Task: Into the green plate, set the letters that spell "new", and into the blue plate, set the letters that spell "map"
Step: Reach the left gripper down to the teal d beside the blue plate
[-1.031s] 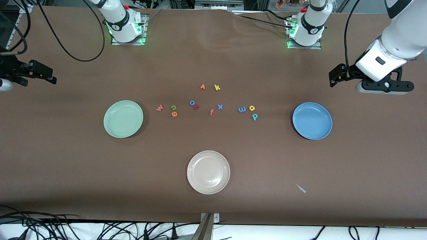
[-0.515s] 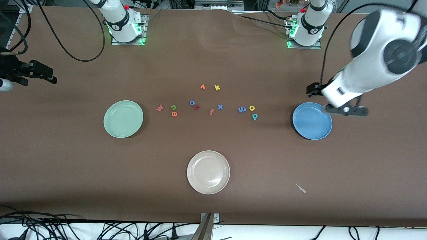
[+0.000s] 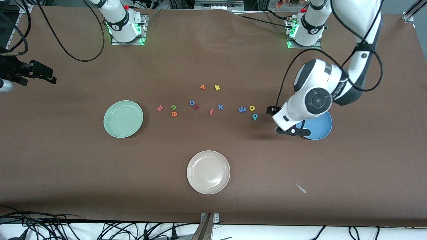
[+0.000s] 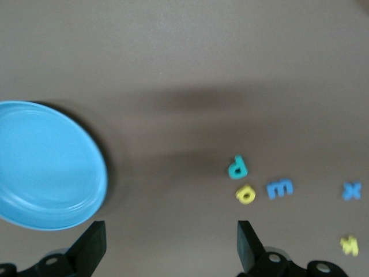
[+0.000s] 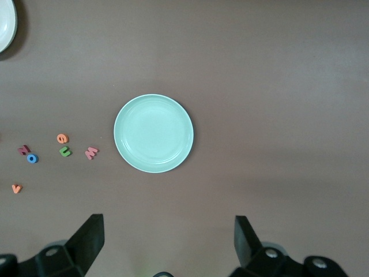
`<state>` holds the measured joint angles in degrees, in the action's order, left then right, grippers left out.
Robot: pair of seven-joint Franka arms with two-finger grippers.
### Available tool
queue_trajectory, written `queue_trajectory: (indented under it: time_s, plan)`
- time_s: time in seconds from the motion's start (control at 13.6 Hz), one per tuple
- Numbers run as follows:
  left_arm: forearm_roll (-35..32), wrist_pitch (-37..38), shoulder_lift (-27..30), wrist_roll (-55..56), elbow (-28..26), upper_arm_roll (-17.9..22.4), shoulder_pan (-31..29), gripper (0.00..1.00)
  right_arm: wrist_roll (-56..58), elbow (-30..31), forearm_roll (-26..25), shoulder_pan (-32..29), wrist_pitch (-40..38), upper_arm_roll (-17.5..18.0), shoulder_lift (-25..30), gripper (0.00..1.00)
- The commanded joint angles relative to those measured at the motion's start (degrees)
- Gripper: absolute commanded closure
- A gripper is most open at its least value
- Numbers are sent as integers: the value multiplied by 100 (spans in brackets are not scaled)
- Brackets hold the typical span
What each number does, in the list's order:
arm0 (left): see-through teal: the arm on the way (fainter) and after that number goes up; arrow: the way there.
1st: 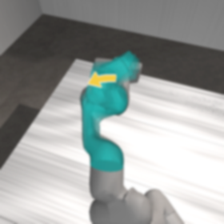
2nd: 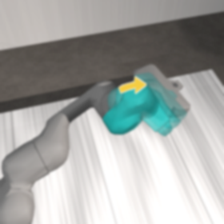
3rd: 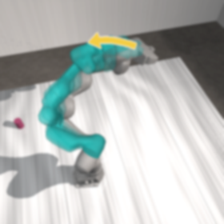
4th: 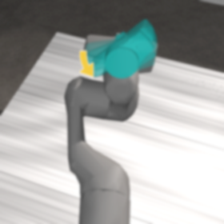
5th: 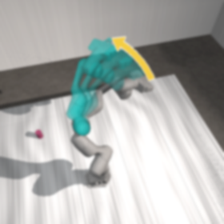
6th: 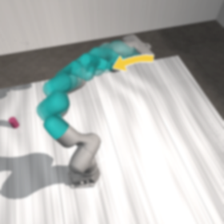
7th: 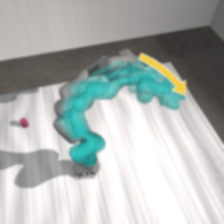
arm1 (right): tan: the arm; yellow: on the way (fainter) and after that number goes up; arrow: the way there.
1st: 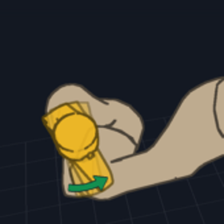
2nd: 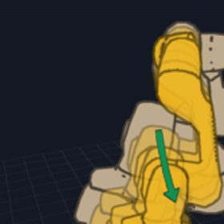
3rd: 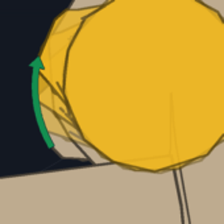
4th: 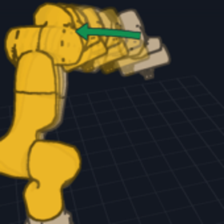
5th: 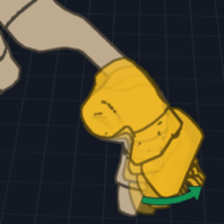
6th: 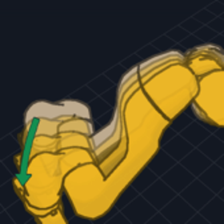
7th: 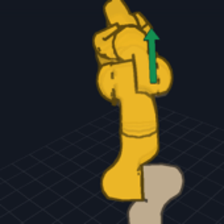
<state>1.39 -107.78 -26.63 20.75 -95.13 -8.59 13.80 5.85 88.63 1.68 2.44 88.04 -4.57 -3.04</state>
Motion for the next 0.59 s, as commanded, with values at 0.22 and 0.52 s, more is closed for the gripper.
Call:
queue_trajectory:
  time_s: [0.22, 0.52]
  plan:
    - [81, -1471, -246, 1633, -936, 7, 413, 0, -23, 145, -63, -6, -24, 9, 111, 0]
    - [125, -2429, -394, 2344, -1358, 7, 746, 0, -31, 172, -63, -6, -15, 9, 111, 0]
